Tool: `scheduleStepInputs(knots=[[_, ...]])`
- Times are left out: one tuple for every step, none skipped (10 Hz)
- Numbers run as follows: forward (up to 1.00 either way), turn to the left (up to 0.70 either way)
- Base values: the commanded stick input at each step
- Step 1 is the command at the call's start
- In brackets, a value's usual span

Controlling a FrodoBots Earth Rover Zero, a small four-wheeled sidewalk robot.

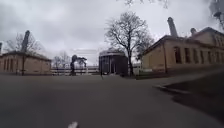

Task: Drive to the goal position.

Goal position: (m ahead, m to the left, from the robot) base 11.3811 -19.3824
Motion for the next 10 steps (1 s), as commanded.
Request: scheduleStepInputs(knots=[[1.0,-0.16],[1.0,-0.31],[1.0,-0.32],[1.0,-0.34],[1.0,-0.36],[1.0,-0.38],[1.0,-0.4],[1.0,-0.4],[1.0,-0.4],[1.0,-0.4]])
